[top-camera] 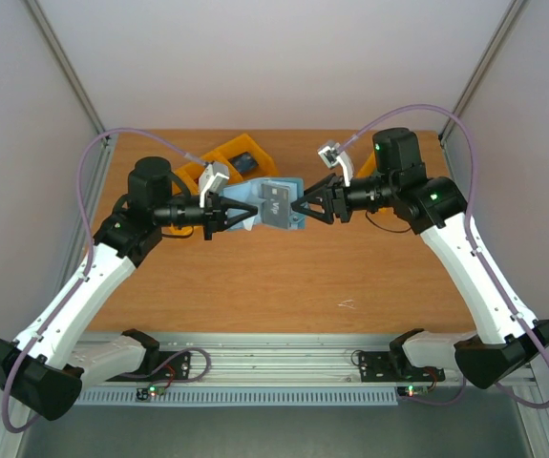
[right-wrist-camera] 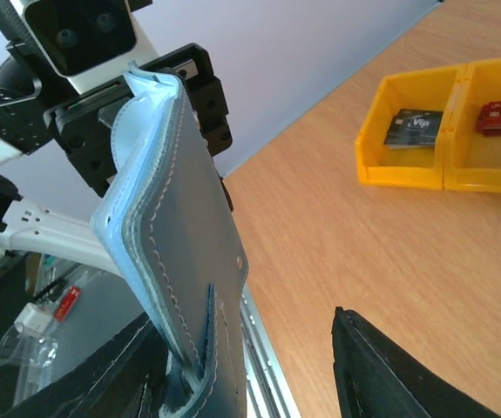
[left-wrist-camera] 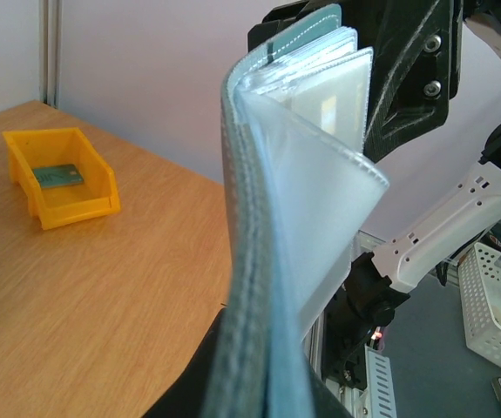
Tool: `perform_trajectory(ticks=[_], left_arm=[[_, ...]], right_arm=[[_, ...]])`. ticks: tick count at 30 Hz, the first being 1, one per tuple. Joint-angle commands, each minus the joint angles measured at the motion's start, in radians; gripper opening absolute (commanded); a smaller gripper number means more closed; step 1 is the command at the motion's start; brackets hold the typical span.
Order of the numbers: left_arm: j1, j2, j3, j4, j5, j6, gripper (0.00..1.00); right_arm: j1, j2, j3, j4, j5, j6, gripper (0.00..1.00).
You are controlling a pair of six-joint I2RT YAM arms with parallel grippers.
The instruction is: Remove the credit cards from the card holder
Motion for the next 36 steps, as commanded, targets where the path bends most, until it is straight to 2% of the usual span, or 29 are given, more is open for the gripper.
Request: perform_trajectory(ticks=[1,7,19,20,21,22,23,24,25,26,27,29,32,34,36], left_arm=[[0.003,0.0,0.03,0.035,0.018,0.012,0.0],[0.003,-0.001,0.03,0.04,0.021,0.012,0.0],[0.003,-0.002,0.017,0.051,0.004,0.006,0.0],[0.003,-0.001,0.015,0.054,-0.002,0.001,0.0],[0.003,-0.001,0.013,0.059,-0.012,-0.004,0.0],[0.003,0.0,0.01,0.062,-0.032,-0.015,0.05],[0.003,0.0,0.009,0.062,-0.064,-0.039,0.17],[0.003,-0.001,0.009,0.06,-0.131,-0.056,0.38],[0.004,-0.004,0.01,0.054,-0.193,-0.076,0.55],[0.006,-0.004,0.011,0.045,-0.259,-0.083,0.66],[0.007,-0.005,0.012,0.033,-0.328,-0.087,0.7],[0.01,-0.005,0.018,0.0,-0.465,-0.081,0.74],[0.01,0.0,0.021,-0.063,-0.636,-0.031,0.75],[0.009,-0.003,0.017,-0.087,-0.675,0.003,0.75],[0.009,-0.011,0.009,-0.091,-0.649,0.021,0.75]], right_arm=[[0.007,-0.012,0.018,-0.025,0.039,-0.011,0.51],[0.012,-0.003,0.014,-0.016,0.085,0.009,0.49],[0.113,0.047,0.03,0.094,0.126,0.067,0.51],[0.123,0.051,0.031,0.104,0.129,0.076,0.44],[0.13,0.057,0.03,0.113,0.125,0.085,0.32],[0.132,0.059,0.028,0.128,0.117,0.098,0.18],[0.132,0.059,0.027,0.137,0.124,0.11,0.03],[0.131,0.057,0.03,0.137,0.148,0.12,0.01],[0.131,0.057,0.035,0.122,0.194,0.126,0.01],[0.13,0.061,0.05,0.096,0.249,0.126,0.01],[0.13,0.07,0.077,0.052,0.317,0.126,0.01],[0.129,0.099,0.132,-0.061,0.513,0.138,0.01],[0.131,0.168,0.223,-0.3,0.919,0.193,0.01],[0.131,0.221,0.262,-0.424,1.169,0.223,0.01],[0.132,0.275,0.294,-0.512,1.304,0.236,0.01]])
